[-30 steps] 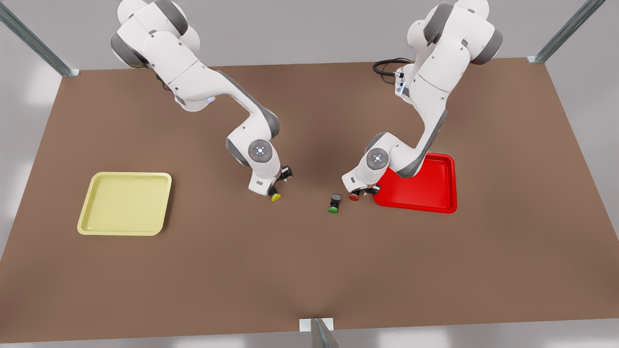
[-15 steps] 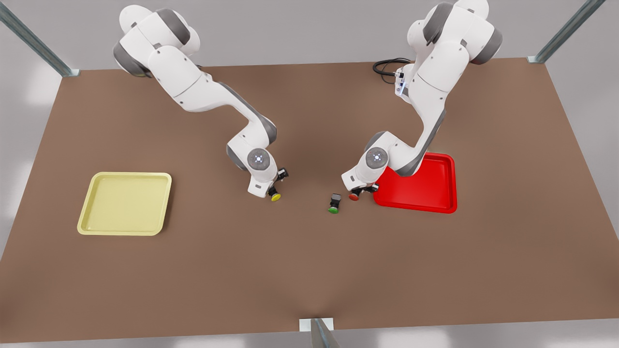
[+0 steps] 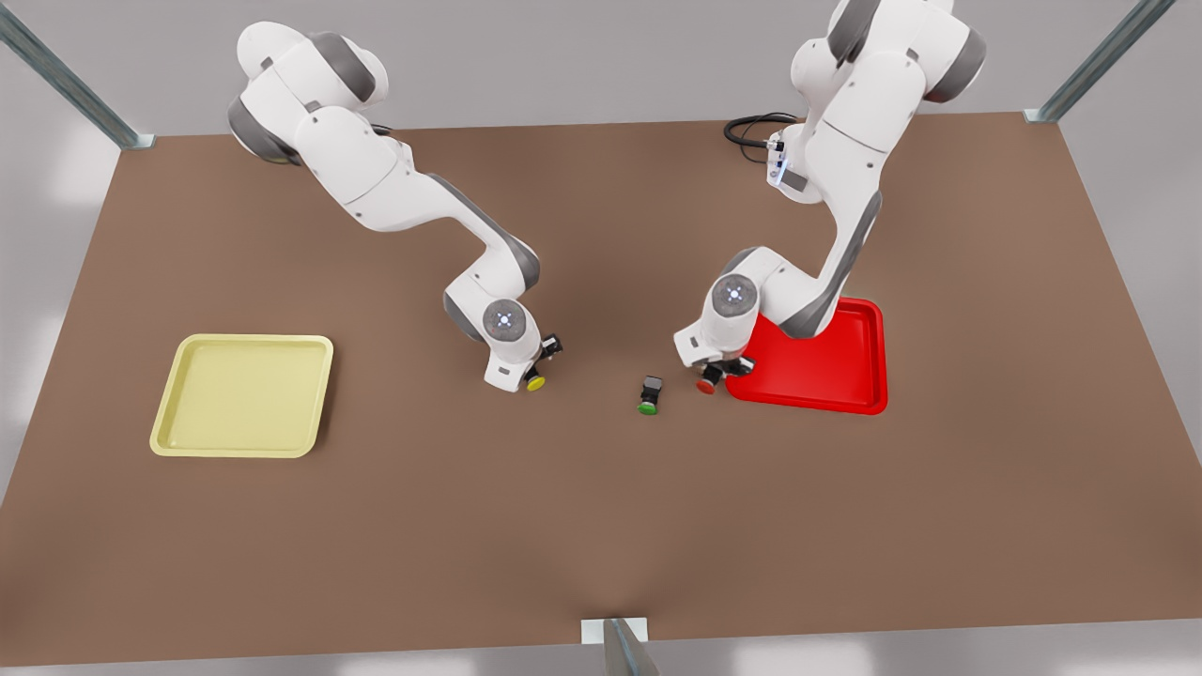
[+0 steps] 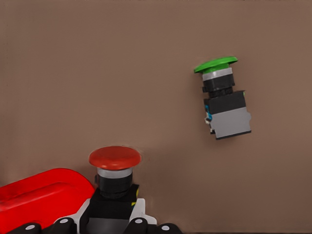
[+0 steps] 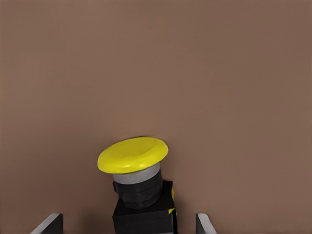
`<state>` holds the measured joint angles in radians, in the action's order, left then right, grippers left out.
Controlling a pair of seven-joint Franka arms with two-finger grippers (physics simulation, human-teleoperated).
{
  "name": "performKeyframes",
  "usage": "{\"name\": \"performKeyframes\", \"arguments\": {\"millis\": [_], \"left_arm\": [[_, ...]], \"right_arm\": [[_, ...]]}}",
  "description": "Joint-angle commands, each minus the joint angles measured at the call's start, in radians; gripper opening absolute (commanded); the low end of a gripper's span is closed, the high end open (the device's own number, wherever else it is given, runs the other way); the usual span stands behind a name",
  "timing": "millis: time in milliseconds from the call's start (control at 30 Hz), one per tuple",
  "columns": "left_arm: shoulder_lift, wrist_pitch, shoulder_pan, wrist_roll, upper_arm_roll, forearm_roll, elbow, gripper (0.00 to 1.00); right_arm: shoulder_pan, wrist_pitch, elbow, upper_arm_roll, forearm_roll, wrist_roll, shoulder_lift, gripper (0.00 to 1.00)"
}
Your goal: Place the switches on the corresponding trays according to their colors
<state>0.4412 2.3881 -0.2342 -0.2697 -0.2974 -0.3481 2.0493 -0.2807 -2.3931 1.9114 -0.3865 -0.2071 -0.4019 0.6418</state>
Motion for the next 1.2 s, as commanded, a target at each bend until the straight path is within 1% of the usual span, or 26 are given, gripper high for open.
{"name": "performKeyframes", "arguments": {"millis": [0,100,133,167,200,300,333,367,400,433,500,567,600,633,667,700,767,867,900,933,967,1033,1067,1100,1133,1167], "left_arm": [[-0.013,-0.018,-0.001,0.023,0.014,0.135,0.000,0.44],[-0.082,-0.122,0.003,0.168,0.109,0.247,0.006,0.44],[-0.087,-0.118,0.003,0.191,0.142,0.253,0.032,0.44],[-0.102,-0.109,0.001,0.248,0.193,0.294,0.068,0.44],[-0.101,-0.107,0.003,0.283,0.233,0.302,0.083,0.44],[-0.101,-0.090,0.001,0.339,0.314,0.337,0.173,0.44],[-0.101,-0.078,0.001,0.346,0.314,0.343,0.196,0.45],[-0.098,-0.055,0.001,0.349,0.314,0.345,0.221,0.60],[-0.104,-0.066,0.001,0.349,0.313,0.353,0.226,0.88],[-0.121,-0.070,-0.001,0.348,0.311,0.353,0.258,0.99],[-0.136,-0.136,-0.004,0.346,0.304,0.382,0.267,0.99],[-0.151,-0.161,-0.004,0.345,0.300,0.400,0.261,0.99],[-0.151,-0.161,-0.004,0.345,0.300,0.400,0.258,0.99],[-0.156,-0.171,-0.004,0.345,0.302,0.400,0.240,1.00],[-0.160,-0.318,-0.005,0.343,0.297,0.400,0.117,1.00],[-0.170,-0.411,-0.002,0.336,0.287,0.400,0.002,1.00],[-0.225,-0.446,0.007,0.300,0.267,0.406,-0.141,1.00],[-0.292,-0.486,0.030,0.257,0.253,0.391,-0.326,1.00],[-0.298,-0.599,0.036,0.228,0.253,0.390,-0.402,1.00],[-0.315,-0.609,0.059,0.228,0.239,0.390,-0.417,1.00],[-0.317,-0.681,0.067,0.228,0.231,0.390,-0.489,1.00],[-0.328,-0.715,0.072,0.199,0.198,0.347,-0.498,1.00],[-0.325,-0.724,0.072,0.199,0.198,0.347,-0.502,1.00],[-0.309,-0.754,0.072,0.199,0.202,0.347,-0.543,1.00],[-0.259,-0.828,0.072,0.201,0.204,0.339,-0.633,1.00],[-0.251,-0.837,0.070,0.199,0.205,0.334,-0.647,1.00]], "right_arm": [[0.000,0.000,0.000,0.000,0.000,0.000,0.001,1.00],[0.000,-0.001,-0.003,0.000,-0.011,0.000,0.009,1.00],[0.002,-0.001,-0.005,0.000,-0.015,0.002,0.007,0.99],[0.002,-0.001,-0.011,0.000,-0.017,0.003,0.007,0.73],[0.002,-0.001,-0.017,0.000,-0.017,0.003,0.009,0.68],[0.000,0.000,-0.020,0.000,-0.017,0.003,0.013,0.68],[0.000,-0.001,-0.021,0.000,-0.017,0.003,0.015,0.68],[0.000,-0.001,-0.023,0.000,-0.015,0.003,0.016,0.71],[0.000,0.002,-0.026,0.000,-0.015,0.003,0.015,0.70],[0.002,0.002,-0.026,0.000,-0.015,0.005,0.015,0.66],[0.002,0.000,-0.026,0.000,-0.017,0.006,0.016,0.70],[0.002,0.000,-0.025,0.000,-0.017,0.009,0.022,0.70],[0.002,0.000,-0.025,0.000,-0.023,0.009,0.022,0.67],[0.002,0.000,-0.025,0.000,-0.023,0.009,0.022,0.61],[0.005,0.002,-0.025,0.000,-0.023,0.011,0.022,0.59],[0.006,0.009,-0.029,0.000,-0.021,0.011,0.022,0.56],[0.008,0.017,-0.041,0.000,-0.020,0.003,0.021,0.55],[0.029,0.078,-0.060,-0.005,-0.014,0.002,-0.007,0.59],[0.029,0.084,-0.058,-0.005,-0.014,0.002,-0.017,0.61],[0.029,0.078,-0.054,-0.005,-0.014,0.000,-0.018,0.61],[0.029,0.074,-0.052,-0.005,-0.014,0.000,-0.013,0.61],[0.029,0.078,-0.051,-0.005,-0.014,0.000,-0.014,0.60],[0.028,0.075,-0.045,-0.005,-0.014,-0.002,-0.016,0.65],[0.029,0.084,-0.040,-0.002,-0.015,-0.003,-0.034,0.75],[0.031,0.088,-0.037,-0.002,-0.020,-0.035,-0.054,0.92],[0.029,0.091,-0.037,-0.002,-0.021,-0.067,-0.068,1.00]]}}
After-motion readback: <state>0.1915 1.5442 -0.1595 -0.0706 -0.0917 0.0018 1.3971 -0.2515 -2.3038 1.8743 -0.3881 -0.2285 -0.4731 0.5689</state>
